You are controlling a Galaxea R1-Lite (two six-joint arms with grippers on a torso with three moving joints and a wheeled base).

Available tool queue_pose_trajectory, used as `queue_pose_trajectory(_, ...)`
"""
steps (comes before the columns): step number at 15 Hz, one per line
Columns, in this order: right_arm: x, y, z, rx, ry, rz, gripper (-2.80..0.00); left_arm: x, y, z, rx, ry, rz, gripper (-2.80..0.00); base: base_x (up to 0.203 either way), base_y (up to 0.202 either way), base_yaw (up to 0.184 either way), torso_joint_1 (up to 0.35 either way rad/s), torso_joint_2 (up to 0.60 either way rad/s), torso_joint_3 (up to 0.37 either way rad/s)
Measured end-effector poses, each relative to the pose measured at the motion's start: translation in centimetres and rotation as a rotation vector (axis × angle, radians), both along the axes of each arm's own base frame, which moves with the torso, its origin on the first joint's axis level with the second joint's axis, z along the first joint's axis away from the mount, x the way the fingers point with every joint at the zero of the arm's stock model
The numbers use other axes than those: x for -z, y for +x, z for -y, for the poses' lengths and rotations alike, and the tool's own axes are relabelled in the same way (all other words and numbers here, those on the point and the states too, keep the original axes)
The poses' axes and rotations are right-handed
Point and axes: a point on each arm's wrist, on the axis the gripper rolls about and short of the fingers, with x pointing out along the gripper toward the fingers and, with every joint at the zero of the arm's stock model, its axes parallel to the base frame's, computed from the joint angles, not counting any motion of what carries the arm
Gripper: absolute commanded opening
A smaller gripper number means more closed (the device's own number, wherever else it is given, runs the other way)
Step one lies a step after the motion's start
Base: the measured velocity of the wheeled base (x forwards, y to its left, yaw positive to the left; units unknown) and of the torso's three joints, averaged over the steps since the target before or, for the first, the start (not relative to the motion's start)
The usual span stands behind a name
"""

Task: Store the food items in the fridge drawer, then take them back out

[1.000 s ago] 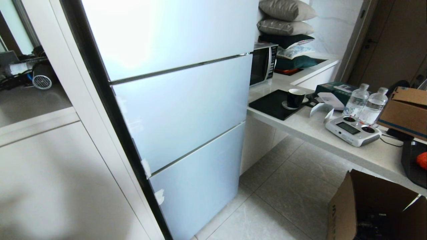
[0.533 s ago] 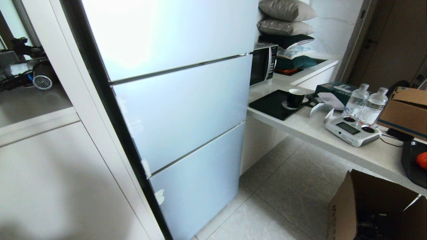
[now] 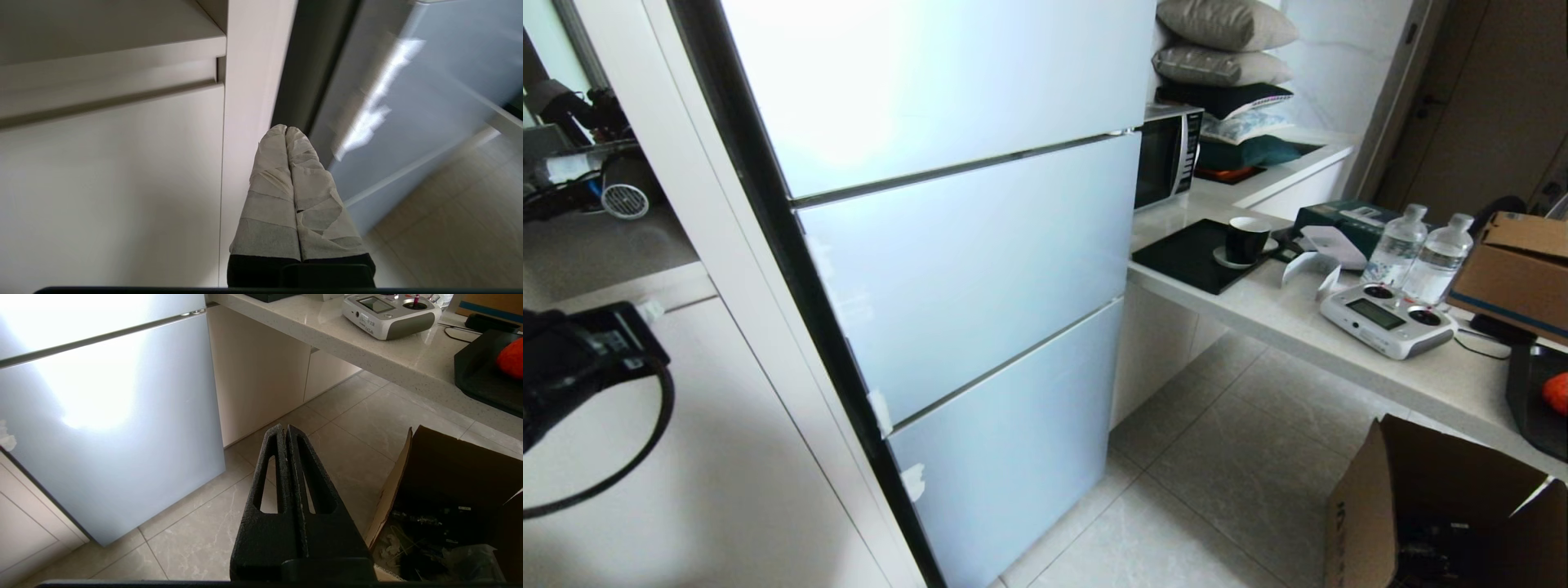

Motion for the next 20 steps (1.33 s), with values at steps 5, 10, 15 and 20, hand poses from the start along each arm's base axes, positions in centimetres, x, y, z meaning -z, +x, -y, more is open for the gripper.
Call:
queue_pose_trajectory(5, 0.0, 0.0, 0.0, 0.000, 0.000, 0.000, -2.80, 2.8, 7.7, -1.0, 0.056, 0.001, 0.051, -2.80, 0.000, 0.000, 0.000, 0.000, 0.00, 0.000)
queue_pose_trajectory(10, 0.0, 0.0, 0.0, 0.000, 0.001, 0.002, -2.80, 4.2, 11.2, -1.3, 0.140, -0.006, 0.050, -2.80, 0.000, 0.000, 0.000, 0.000, 0.00, 0.000)
queue_pose_trajectory(15, 0.0, 0.0, 0.0, 0.000, 0.002, 0.001, -2.80, 4.3, 13.4, -1.3, 0.149, -0.031, 0.069, -2.80, 0.000, 0.000, 0.000, 0.000, 0.00, 0.000)
queue_pose_trajectory(20, 0.0, 0.0, 0.0, 0.000, 0.003, 0.001, -2.80, 4.0, 14.2, 0.2, 0.211, -0.031, 0.085, -2.80, 0.000, 0.000, 0.000, 0.000, 0.00, 0.000)
